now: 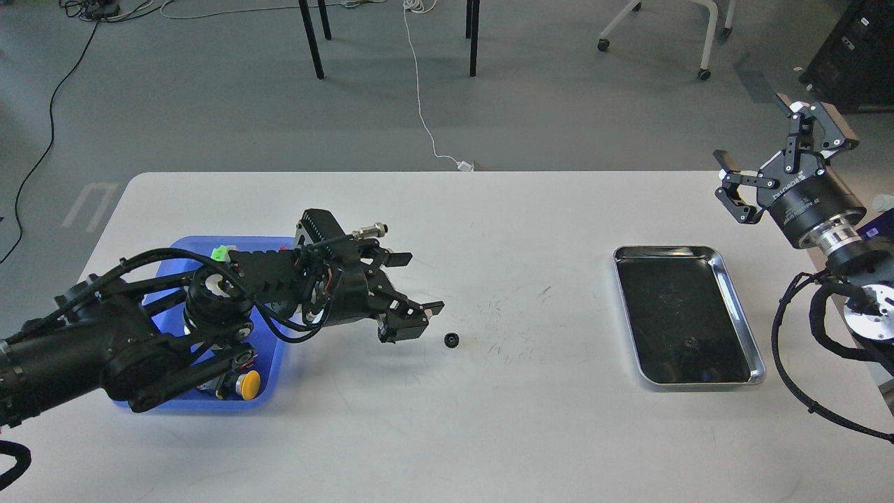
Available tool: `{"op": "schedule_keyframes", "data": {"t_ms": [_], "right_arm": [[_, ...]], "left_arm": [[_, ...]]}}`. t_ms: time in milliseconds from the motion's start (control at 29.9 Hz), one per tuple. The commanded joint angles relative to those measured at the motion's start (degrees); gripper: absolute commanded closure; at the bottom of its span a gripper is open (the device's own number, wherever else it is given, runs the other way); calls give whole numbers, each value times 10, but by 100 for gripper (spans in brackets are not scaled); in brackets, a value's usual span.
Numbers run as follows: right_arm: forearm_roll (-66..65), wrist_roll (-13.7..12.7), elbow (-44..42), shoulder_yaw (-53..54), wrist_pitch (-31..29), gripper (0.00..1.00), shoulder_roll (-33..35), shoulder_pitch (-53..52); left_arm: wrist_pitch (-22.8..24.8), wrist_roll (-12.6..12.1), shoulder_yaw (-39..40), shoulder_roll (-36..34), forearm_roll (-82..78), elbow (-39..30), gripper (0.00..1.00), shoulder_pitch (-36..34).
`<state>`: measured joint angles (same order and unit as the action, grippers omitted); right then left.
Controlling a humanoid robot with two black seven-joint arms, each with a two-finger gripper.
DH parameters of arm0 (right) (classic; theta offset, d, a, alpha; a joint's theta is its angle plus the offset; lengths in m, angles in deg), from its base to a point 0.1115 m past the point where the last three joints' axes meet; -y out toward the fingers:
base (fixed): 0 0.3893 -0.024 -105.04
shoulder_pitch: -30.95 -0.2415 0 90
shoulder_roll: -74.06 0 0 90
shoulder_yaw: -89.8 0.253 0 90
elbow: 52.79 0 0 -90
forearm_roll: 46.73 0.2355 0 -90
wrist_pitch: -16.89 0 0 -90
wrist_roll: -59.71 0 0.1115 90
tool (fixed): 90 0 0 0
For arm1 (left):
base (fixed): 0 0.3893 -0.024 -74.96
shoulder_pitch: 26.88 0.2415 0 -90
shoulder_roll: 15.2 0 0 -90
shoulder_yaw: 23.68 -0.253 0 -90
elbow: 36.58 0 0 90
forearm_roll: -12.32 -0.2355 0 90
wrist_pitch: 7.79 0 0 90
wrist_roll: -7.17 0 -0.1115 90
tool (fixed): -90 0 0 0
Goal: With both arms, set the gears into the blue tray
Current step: 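Reach the left gripper toward the black gear on the table, then grasp the black gear with the left gripper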
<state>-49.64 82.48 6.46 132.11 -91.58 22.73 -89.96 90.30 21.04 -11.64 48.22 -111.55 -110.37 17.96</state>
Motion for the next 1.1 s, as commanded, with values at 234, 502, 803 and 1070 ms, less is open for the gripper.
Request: {"op": "schedule_keyframes", "data": {"t_ms": [234,502,803,1070], "right_arm": [[-2,-9,19,-14,-3,2,4,8],[-2,-6,29,-10,-3,3,7,38],[-2,-5,31,-7,-3,3,7,38],[-3,-4,31,-5,-3,2,7,37]], "left_arm": [[0,-3,-5,72,-11,17,13,34],[-1,-5,-6,111,-11,77,20,35],[-2,-4,-6,123,-11,123,43,35],[-1,-2,-11,123,-11,137,65,36]]}}
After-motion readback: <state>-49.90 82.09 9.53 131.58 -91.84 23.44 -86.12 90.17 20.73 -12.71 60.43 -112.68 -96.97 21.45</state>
